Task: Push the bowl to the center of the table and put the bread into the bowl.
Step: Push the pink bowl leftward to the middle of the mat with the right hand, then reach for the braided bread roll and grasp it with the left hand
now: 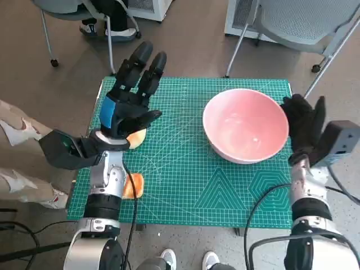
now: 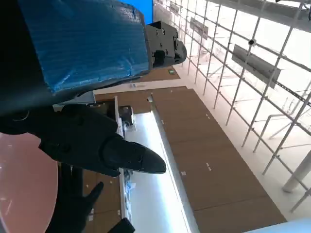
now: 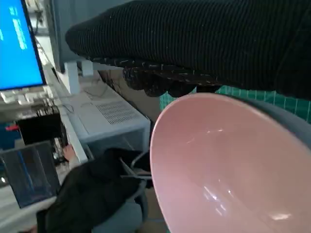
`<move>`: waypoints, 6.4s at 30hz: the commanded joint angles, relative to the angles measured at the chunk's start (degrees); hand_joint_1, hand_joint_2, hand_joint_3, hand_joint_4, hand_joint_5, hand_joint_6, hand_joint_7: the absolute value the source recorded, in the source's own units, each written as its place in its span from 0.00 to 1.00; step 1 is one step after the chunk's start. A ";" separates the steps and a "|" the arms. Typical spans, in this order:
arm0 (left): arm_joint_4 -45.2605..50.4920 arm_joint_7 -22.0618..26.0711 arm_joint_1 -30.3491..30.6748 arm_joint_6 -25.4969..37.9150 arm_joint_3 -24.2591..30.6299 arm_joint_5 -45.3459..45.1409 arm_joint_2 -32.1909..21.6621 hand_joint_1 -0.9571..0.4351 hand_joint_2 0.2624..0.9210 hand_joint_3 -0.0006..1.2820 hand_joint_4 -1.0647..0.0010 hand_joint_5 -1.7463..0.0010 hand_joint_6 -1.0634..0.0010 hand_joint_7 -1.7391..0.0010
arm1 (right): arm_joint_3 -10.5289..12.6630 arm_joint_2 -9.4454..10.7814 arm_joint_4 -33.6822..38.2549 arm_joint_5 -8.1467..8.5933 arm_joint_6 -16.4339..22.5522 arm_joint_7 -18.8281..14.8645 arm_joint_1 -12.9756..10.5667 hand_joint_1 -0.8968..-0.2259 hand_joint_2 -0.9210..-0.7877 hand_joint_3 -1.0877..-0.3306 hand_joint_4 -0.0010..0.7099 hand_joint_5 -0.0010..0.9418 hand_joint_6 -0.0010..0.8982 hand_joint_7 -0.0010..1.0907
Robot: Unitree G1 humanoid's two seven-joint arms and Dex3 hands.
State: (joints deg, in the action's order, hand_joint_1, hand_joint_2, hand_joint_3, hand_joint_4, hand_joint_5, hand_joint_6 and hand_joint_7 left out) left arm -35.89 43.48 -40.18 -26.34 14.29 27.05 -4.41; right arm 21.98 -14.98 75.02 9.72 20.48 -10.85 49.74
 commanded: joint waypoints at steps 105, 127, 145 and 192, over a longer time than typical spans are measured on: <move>-0.31 0.20 0.36 0.59 -0.37 0.13 -0.23 0.39 1.00 0.06 0.93 1.00 0.92 0.81 | -9.59 9.43 -33.22 7.88 21.58 -21.99 -6.88 0.42 0.00 0.45 0.33 0.01 0.32 0.10; 28.43 -3.65 17.49 4.41 -1.29 -27.11 -22.81 0.32 0.91 0.02 0.98 1.00 0.98 0.91 | -11.31 10.57 -36.20 8.08 18.36 -19.60 -9.38 0.41 0.00 0.45 0.34 0.01 0.32 0.13; 57.25 -2.97 34.05 29.34 0.56 -38.10 -31.25 0.54 0.59 0.01 1.00 1.00 0.84 0.94 | -11.57 11.62 -37.04 8.70 17.79 -19.58 -9.26 0.42 0.00 0.45 0.34 0.01 0.31 0.15; 50.63 -3.81 30.19 49.11 -24.32 -52.96 -37.11 0.54 0.64 0.01 0.82 1.00 0.68 0.99 | -11.06 10.28 -41.37 10.33 16.93 -20.46 -13.62 0.41 0.00 0.43 0.34 0.00 0.23 0.21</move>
State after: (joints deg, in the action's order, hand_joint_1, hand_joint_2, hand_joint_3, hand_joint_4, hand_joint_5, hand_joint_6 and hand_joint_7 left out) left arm 15.65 40.23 -9.02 22.38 -9.16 -25.03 -41.92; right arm 10.92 -4.37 33.63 20.04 38.02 -31.33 37.47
